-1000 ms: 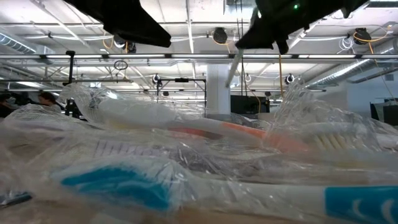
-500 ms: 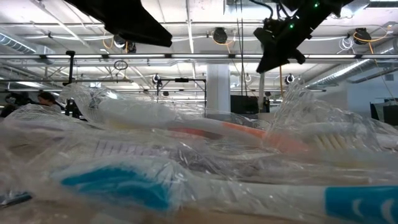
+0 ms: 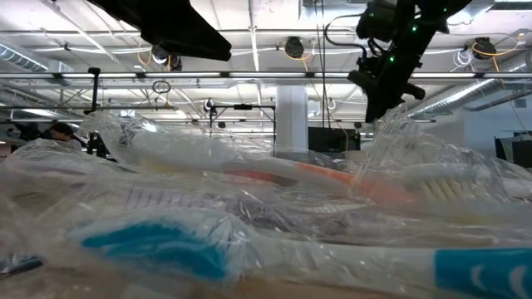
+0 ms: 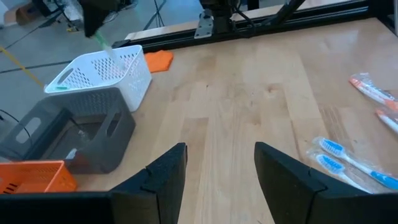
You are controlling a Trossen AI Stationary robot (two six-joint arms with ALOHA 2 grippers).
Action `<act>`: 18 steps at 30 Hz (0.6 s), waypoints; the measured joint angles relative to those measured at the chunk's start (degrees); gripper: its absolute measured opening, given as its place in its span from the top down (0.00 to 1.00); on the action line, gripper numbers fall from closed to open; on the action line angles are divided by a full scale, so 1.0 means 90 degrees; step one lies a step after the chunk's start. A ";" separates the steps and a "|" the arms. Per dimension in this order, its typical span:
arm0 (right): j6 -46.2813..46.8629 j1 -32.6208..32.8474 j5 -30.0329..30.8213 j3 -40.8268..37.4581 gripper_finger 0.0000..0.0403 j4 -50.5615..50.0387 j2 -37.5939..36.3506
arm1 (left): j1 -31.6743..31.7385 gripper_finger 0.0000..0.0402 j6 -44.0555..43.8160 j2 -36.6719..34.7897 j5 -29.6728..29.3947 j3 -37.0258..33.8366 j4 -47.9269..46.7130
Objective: Pick & Place Toothbrushes
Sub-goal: Put the green toothbrush into the white bin
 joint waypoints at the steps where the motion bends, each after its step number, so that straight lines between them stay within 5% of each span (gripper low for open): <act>1: -0.0001 -0.0065 -0.0014 0.0000 0.96 -0.0111 0.0069 | 0.0005 0.53 0.0000 0.0000 -0.0002 0.0000 0.0024; 18: -0.0011 -0.0659 -0.0496 0.0000 0.96 -0.0593 0.1029 | 0.0086 0.53 0.0002 0.0000 0.0002 0.0000 0.0035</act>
